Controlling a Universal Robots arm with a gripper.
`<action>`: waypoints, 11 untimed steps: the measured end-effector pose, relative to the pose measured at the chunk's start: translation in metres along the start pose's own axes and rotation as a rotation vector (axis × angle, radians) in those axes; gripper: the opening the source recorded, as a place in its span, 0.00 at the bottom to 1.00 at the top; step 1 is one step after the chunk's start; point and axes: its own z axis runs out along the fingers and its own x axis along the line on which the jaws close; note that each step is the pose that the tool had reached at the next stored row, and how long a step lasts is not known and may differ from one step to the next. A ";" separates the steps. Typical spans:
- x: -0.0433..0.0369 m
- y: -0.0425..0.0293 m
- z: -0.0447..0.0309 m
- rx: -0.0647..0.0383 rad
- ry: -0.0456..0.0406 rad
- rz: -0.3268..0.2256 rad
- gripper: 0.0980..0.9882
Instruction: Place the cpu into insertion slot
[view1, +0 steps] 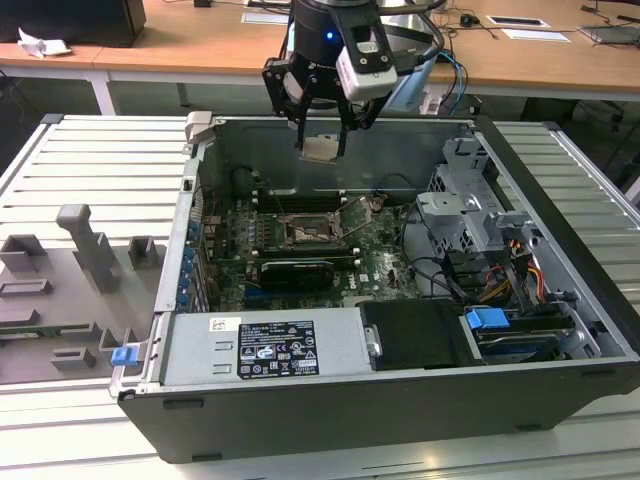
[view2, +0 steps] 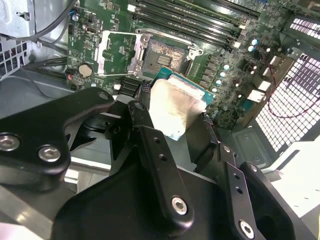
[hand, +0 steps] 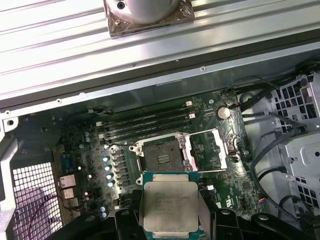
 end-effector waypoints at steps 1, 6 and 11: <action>0.0000 0.0000 0.0000 0.000 -0.0002 0.002 0.48; 0.0000 0.0000 0.0001 0.000 -0.0016 0.018 0.48; 0.0000 0.0000 0.0001 -0.001 -0.0031 0.035 0.48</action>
